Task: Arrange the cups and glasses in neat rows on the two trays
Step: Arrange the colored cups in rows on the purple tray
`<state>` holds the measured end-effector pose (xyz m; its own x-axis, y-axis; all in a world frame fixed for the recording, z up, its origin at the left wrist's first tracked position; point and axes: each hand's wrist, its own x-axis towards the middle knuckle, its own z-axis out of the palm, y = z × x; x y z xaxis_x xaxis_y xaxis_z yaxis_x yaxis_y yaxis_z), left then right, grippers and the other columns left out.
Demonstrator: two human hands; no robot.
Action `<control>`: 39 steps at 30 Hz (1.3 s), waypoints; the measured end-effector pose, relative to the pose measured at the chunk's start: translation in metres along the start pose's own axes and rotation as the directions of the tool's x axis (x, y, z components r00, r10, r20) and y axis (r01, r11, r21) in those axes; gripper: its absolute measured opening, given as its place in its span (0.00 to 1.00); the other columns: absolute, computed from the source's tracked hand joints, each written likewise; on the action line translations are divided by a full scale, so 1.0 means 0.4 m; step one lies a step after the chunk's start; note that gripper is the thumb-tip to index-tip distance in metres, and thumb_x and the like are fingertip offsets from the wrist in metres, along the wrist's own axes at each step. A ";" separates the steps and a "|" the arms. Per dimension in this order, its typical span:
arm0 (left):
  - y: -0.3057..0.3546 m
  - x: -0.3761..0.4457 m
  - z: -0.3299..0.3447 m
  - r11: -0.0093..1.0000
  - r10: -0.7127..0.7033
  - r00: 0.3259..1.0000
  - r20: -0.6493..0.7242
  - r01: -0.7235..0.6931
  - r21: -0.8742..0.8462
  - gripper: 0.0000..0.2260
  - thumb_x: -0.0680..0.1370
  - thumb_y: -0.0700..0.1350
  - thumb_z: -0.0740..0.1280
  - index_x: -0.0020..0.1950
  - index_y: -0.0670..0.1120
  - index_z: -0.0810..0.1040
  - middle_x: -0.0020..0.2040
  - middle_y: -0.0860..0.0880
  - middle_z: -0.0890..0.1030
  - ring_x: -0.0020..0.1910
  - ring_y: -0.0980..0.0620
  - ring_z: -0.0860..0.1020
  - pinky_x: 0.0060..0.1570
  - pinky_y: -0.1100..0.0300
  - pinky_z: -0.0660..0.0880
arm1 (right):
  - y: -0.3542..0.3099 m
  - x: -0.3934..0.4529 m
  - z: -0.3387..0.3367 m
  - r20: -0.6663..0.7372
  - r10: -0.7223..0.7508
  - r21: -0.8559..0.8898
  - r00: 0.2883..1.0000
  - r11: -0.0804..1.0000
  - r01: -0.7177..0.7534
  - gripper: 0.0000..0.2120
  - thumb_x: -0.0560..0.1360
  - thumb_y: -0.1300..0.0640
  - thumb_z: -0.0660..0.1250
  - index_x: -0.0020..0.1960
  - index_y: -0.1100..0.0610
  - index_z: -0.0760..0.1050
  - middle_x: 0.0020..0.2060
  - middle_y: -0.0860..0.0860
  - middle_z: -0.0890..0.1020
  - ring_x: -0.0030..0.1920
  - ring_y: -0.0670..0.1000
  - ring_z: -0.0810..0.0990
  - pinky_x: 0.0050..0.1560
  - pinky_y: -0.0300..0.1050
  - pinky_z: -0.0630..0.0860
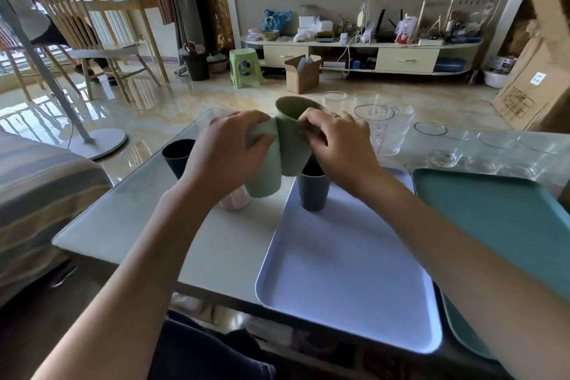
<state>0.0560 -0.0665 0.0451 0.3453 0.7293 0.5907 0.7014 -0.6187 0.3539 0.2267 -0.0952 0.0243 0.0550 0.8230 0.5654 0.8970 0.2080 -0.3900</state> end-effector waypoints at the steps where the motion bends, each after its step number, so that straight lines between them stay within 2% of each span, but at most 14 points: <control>1: 0.003 -0.012 -0.004 1.000 0.004 0.999 0.032 -0.004 -0.004 0.13 0.74 0.45 0.68 0.59 0.46 0.80 0.53 0.45 0.83 0.47 0.46 0.78 0.46 0.57 0.71 | 0.005 -0.026 -0.009 0.043 0.004 0.042 0.999 0.999 -0.006 0.07 0.78 0.54 0.60 0.53 0.51 0.75 0.46 0.48 0.80 0.51 0.57 0.74 0.53 0.52 0.65; 4: -0.002 -0.045 0.005 0.999 0.016 0.989 0.147 -0.024 0.049 0.12 0.74 0.45 0.68 0.56 0.46 0.80 0.51 0.44 0.83 0.49 0.42 0.79 0.48 0.53 0.74 | 0.028 -0.097 -0.021 0.187 -0.013 0.124 0.982 0.992 -0.010 0.04 0.77 0.55 0.63 0.50 0.50 0.76 0.41 0.43 0.76 0.49 0.56 0.76 0.53 0.55 0.70; 6: -0.009 -0.064 0.015 0.995 0.014 0.973 0.230 -0.035 0.088 0.13 0.73 0.48 0.66 0.55 0.46 0.80 0.50 0.44 0.83 0.49 0.42 0.80 0.49 0.50 0.75 | 0.047 -0.135 -0.016 0.273 0.002 0.083 0.962 0.996 -0.026 0.05 0.77 0.53 0.63 0.51 0.49 0.77 0.43 0.44 0.78 0.51 0.54 0.76 0.57 0.52 0.67; 9: -0.019 -0.081 0.024 0.989 -0.005 0.944 0.329 -0.043 0.140 0.15 0.73 0.51 0.65 0.57 0.48 0.79 0.53 0.45 0.83 0.52 0.42 0.79 0.52 0.51 0.75 | 0.076 -0.180 0.017 0.311 0.020 -0.042 0.950 0.999 -0.007 0.08 0.78 0.51 0.61 0.54 0.47 0.77 0.48 0.49 0.81 0.53 0.53 0.74 0.55 0.48 0.63; 13: -0.027 -0.083 0.032 0.985 -0.013 0.927 0.374 -0.052 0.163 0.15 0.75 0.50 0.66 0.60 0.50 0.78 0.56 0.45 0.81 0.55 0.43 0.78 0.52 0.53 0.74 | 0.095 -0.216 0.063 0.326 0.010 -0.076 0.945 0.997 0.016 0.08 0.78 0.50 0.61 0.53 0.49 0.78 0.49 0.51 0.81 0.53 0.55 0.75 0.53 0.47 0.63; 16: -0.019 -0.074 0.031 0.987 0.010 0.930 0.368 -0.069 0.147 0.15 0.76 0.49 0.66 0.61 0.49 0.78 0.58 0.46 0.81 0.55 0.44 0.78 0.52 0.54 0.75 | 0.098 -0.227 0.086 0.284 -0.036 -0.088 0.958 0.994 0.064 0.07 0.77 0.52 0.64 0.51 0.50 0.79 0.48 0.51 0.83 0.50 0.56 0.77 0.51 0.49 0.65; 22: -0.014 -0.071 0.030 0.989 0.052 0.934 0.353 -0.097 0.111 0.13 0.75 0.48 0.67 0.58 0.47 0.80 0.55 0.45 0.82 0.53 0.43 0.78 0.51 0.51 0.75 | 0.095 -0.219 0.133 0.142 -0.093 -0.184 0.986 0.976 0.119 0.03 0.70 0.57 0.70 0.43 0.52 0.80 0.34 0.51 0.82 0.37 0.58 0.80 0.41 0.49 0.71; 24: -0.016 -0.074 0.033 0.986 0.051 0.922 0.384 -0.108 0.130 0.12 0.75 0.49 0.66 0.56 0.46 0.80 0.52 0.44 0.82 0.51 0.43 0.78 0.50 0.50 0.75 | 0.094 -0.213 0.140 0.139 -0.076 -0.200 0.987 0.974 0.103 0.02 0.71 0.58 0.69 0.43 0.53 0.79 0.34 0.52 0.81 0.38 0.59 0.79 0.42 0.47 0.67; 27: -0.018 -0.078 0.033 0.985 0.046 0.915 0.401 -0.109 0.135 0.12 0.75 0.49 0.66 0.54 0.45 0.80 0.49 0.44 0.82 0.49 0.43 0.78 0.48 0.50 0.75 | 0.090 -0.207 0.143 0.186 -0.034 -0.205 0.982 0.976 0.073 0.04 0.75 0.57 0.65 0.49 0.52 0.78 0.42 0.53 0.81 0.46 0.59 0.78 0.46 0.47 0.62; 29: -0.019 -0.080 0.033 0.987 0.044 0.916 0.398 -0.102 0.125 0.11 0.75 0.48 0.66 0.53 0.44 0.80 0.48 0.44 0.82 0.49 0.43 0.77 0.47 0.50 0.75 | 0.089 -0.220 0.144 0.173 -0.023 -0.184 0.985 0.981 0.055 0.09 0.76 0.55 0.65 0.55 0.51 0.76 0.51 0.52 0.79 0.52 0.57 0.78 0.49 0.48 0.65; 31: -0.018 -0.080 0.034 0.988 0.041 0.913 0.405 -0.097 0.119 0.11 0.75 0.49 0.67 0.54 0.45 0.80 0.49 0.45 0.82 0.49 0.43 0.77 0.48 0.51 0.75 | 0.085 -0.243 0.141 0.110 -0.025 -0.162 0.994 0.986 0.042 0.17 0.72 0.56 0.68 0.61 0.50 0.74 0.58 0.52 0.76 0.55 0.56 0.78 0.48 0.48 0.67; 34: -0.008 -0.081 0.033 0.995 0.032 0.911 0.412 -0.069 0.077 0.13 0.74 0.49 0.68 0.57 0.48 0.80 0.49 0.45 0.82 0.49 0.44 0.78 0.48 0.51 0.76 | 0.068 -0.277 0.126 -0.013 -0.020 -0.089 1.000 0.996 0.019 0.21 0.71 0.55 0.68 0.62 0.49 0.69 0.59 0.52 0.74 0.55 0.54 0.77 0.45 0.46 0.65; 36: 0.003 -0.083 0.031 0.999 0.051 0.917 0.395 -0.050 -0.012 0.11 0.73 0.48 0.70 0.53 0.47 0.81 0.43 0.48 0.81 0.45 0.47 0.78 0.46 0.54 0.76 | 0.052 -0.292 0.117 -0.029 -0.008 0.058 1.000 0.998 0.010 0.24 0.71 0.53 0.69 0.63 0.49 0.65 0.59 0.51 0.74 0.51 0.53 0.77 0.45 0.46 0.68; 39: 0.021 -0.087 0.025 0.989 0.052 0.910 0.412 0.011 -0.148 0.05 0.71 0.47 0.73 0.44 0.49 0.81 0.33 0.56 0.76 0.35 0.56 0.74 0.35 0.70 0.70 | 0.019 -0.310 0.114 0.085 0.078 0.368 0.993 0.924 -0.104 0.33 0.69 0.49 0.73 0.68 0.49 0.61 0.57 0.48 0.73 0.48 0.47 0.73 0.47 0.43 0.74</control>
<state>0.0561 -0.0943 0.0204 0.6077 0.7515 0.2566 0.6047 -0.6474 0.4639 0.2068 -0.1716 -0.0819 0.0873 0.8785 0.4697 0.6614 0.3015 -0.6867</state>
